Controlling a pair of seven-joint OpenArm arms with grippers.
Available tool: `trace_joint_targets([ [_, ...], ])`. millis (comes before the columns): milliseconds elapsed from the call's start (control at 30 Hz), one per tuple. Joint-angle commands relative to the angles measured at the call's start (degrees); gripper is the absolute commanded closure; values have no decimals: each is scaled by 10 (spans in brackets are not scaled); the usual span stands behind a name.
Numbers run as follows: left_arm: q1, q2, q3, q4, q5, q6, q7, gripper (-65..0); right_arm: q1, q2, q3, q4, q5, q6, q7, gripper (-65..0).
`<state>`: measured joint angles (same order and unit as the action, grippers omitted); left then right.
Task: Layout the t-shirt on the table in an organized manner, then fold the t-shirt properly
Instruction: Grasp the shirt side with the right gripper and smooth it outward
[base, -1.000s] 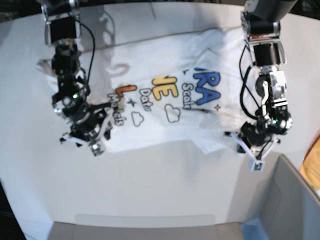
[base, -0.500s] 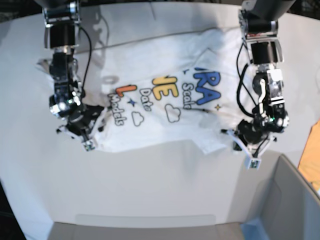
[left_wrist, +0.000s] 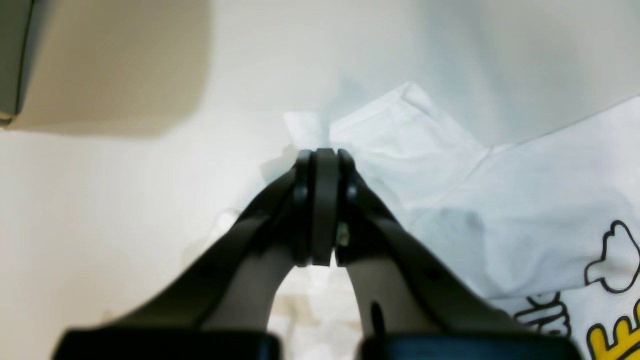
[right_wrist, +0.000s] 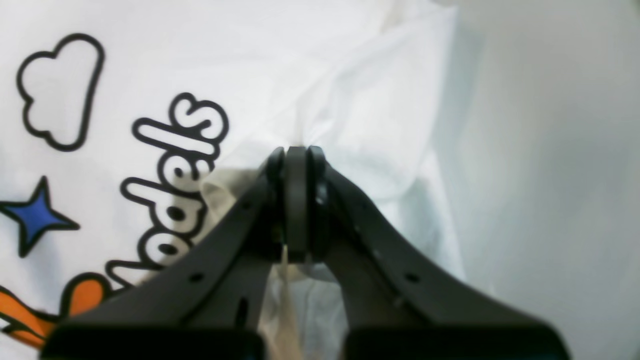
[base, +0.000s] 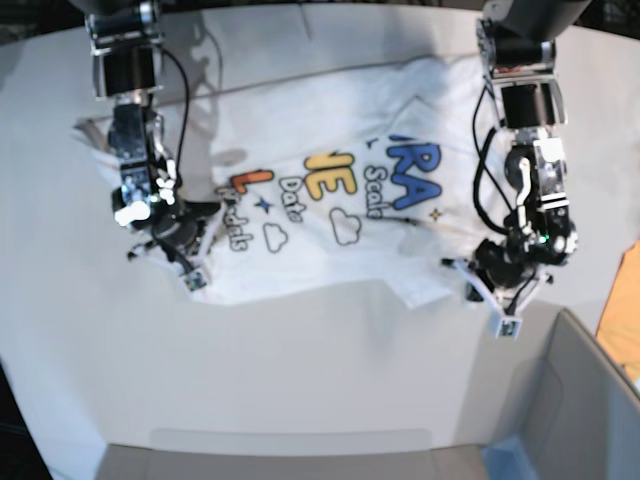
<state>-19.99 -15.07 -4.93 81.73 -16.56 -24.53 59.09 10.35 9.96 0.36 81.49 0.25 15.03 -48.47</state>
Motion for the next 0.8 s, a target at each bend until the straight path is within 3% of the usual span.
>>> trace_joint_targets([
  [0, -13, -5, -1, 11, -4, -1, -10, 0, 17, 9, 2, 13, 1, 0, 10, 0],
  [300, -13, -5, -1, 11, -4, -1, -10, 0, 71, 47, 39, 0, 1, -1, 10, 0],
  [600, -12, -5, -1, 11, -4, -1, -9, 0, 151, 90, 52, -125, 5, -1, 18, 0],
  [767, -12, -5, -2, 13, -5, -1, -8, 0, 177, 100, 52, -211, 5, -1, 84, 0],
])
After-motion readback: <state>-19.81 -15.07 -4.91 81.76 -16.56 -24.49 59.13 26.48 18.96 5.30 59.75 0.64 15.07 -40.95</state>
